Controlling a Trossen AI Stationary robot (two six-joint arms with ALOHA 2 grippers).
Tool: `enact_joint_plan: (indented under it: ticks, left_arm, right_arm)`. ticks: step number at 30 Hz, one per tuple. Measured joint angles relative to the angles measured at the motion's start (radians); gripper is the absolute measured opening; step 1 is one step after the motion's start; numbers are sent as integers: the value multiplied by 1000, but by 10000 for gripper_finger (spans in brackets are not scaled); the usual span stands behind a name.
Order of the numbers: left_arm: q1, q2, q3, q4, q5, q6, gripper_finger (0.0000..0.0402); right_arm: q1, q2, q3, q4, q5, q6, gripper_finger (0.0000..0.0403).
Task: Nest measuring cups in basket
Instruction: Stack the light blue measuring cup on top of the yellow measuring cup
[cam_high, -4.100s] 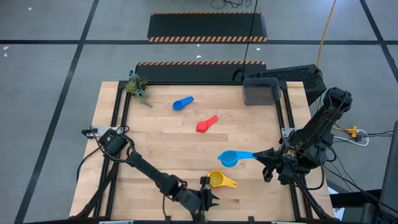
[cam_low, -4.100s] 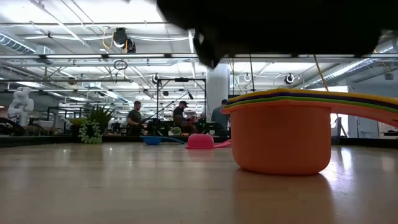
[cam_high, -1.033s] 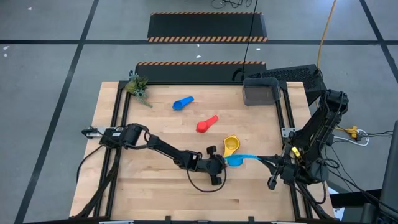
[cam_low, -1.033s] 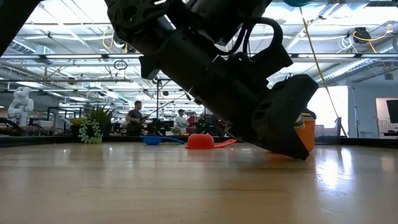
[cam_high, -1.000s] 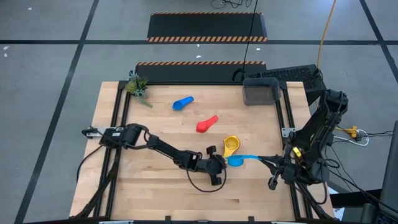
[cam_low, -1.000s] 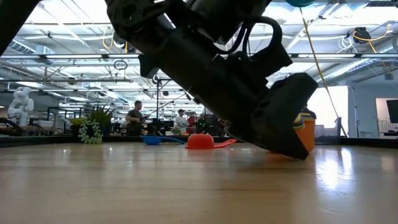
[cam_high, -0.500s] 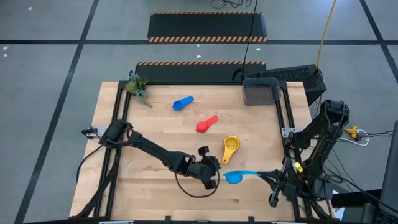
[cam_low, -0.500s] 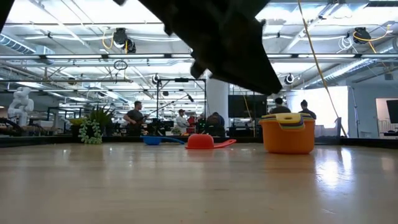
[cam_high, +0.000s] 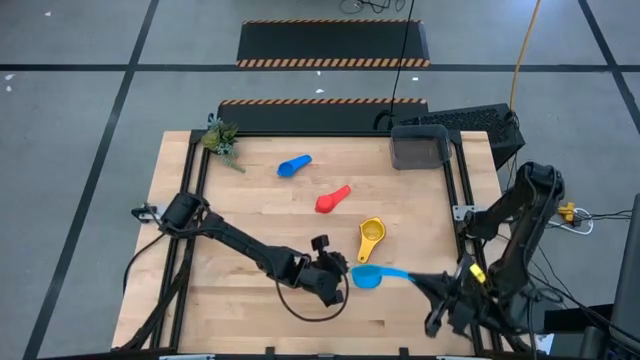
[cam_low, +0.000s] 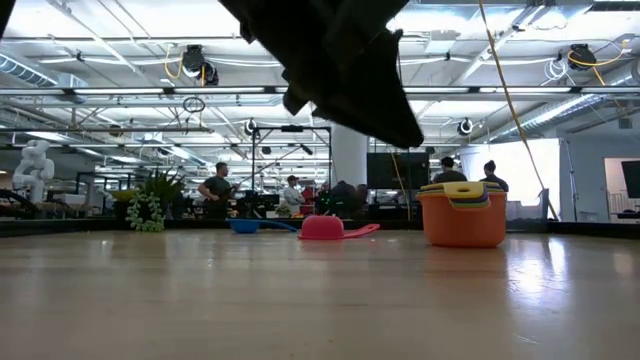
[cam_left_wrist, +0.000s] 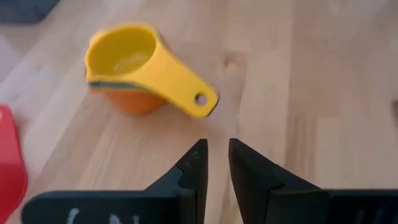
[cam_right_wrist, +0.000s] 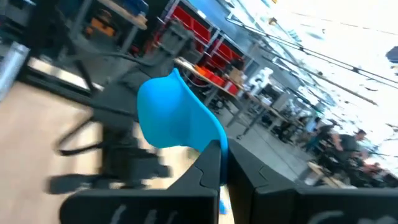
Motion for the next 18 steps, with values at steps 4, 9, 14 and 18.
enact_joint_plan:
  ticks: [4, 9, 14, 18]
  left_arm:
    - [-16, -32, 0, -64, -17, -38, 69]
    - [-45, -49, 1, -109, -99, -71, 69]
    - [-29, -11, 2, -66, -124, -57, 69]
    - [0, 44, -1, 68, -112, 1, 69]
  right_arm:
    - [-32, -56, -28, -114, 3, 29, 0]
    - [-68, -55, -126, -98, 0, 61, 0]
    - [-75, -47, -213, -92, 0, 122, 0]
    - [-64, -47, -275, -84, 0, 206, 0]
